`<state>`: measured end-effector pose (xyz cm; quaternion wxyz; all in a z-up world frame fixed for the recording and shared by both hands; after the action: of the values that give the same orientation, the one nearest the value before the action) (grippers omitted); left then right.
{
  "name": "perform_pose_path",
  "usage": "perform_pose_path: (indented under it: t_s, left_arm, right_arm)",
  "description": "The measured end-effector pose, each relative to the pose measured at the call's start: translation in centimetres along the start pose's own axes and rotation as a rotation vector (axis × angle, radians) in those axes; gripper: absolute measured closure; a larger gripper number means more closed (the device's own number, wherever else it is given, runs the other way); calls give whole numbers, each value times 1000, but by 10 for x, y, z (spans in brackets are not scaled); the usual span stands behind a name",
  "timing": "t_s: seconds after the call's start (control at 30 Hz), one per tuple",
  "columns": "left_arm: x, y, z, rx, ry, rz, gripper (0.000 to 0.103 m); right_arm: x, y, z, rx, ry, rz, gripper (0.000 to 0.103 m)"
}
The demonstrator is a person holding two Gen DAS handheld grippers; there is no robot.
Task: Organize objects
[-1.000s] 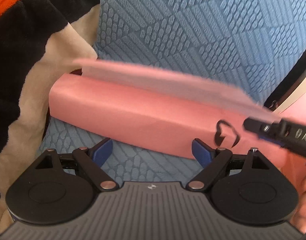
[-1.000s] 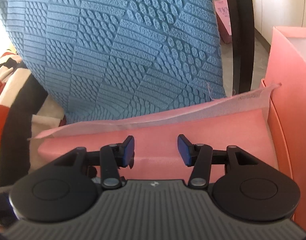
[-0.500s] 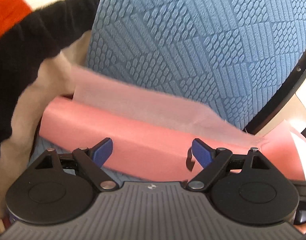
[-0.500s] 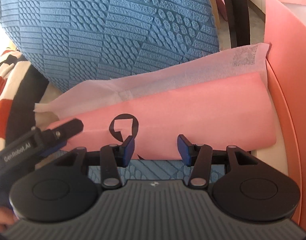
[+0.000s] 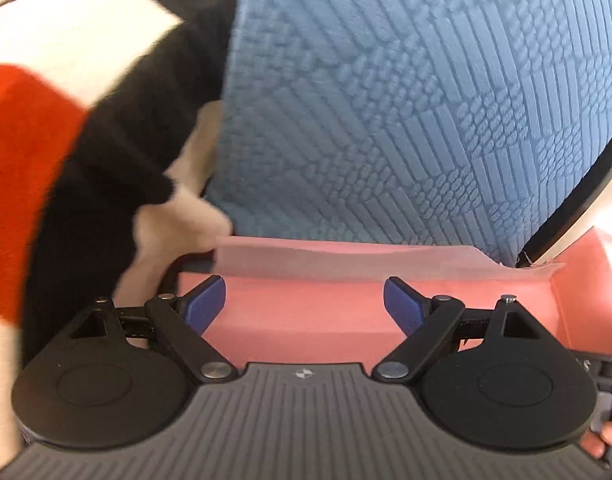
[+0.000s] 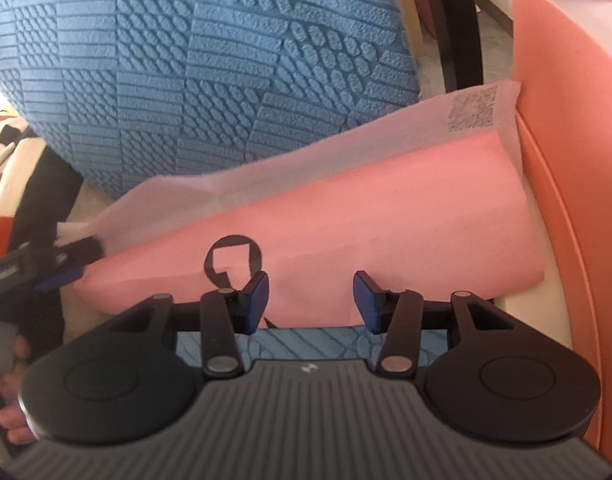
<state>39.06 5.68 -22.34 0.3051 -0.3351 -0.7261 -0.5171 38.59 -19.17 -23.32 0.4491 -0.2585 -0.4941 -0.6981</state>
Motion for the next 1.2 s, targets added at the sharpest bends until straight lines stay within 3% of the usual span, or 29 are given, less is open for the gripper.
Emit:
perform_pose_path:
  t_s: [0.07, 0.13, 0.2, 0.37, 0.53, 0.77, 1.2]
  left_arm:
    - [5, -3, 13, 12, 30, 3, 15]
    - [9, -5, 19, 9, 29, 4, 29]
    - [12, -6, 20, -10, 54, -1, 32]
    - [5, -15, 20, -86, 159, 21, 32]
    - [-2, -18, 23, -60, 178, 36, 27]
    - [-11, -10, 33, 89, 52, 48, 22]
    - [43, -27, 10, 144, -88, -45, 22]
  right_arm:
    - [-1, 2, -1, 12, -27, -13, 53]
    - [0, 4, -3, 19, -47, -21, 53]
    - [0, 4, -4, 29, -64, -29, 53]
    - [2, 4, -4, 40, -88, -40, 53]
    - [4, 4, -5, 46, -98, -47, 53]
    - [8, 7, -11, 30, -100, -55, 53]
    - [32, 5, -7, 35, -69, -93, 53]
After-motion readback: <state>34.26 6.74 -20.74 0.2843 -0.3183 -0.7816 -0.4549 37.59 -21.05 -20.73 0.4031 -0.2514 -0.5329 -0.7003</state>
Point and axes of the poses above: each gripper's, at about its wrist camera, not at the fingertips, and x roughly against the way its jaws point, z to its left, y to its top, the point moved 8 cm from there along -x, roughly the way its jaws point, and after that the axes turned 3 degrees about x, right-handed, at the moved point
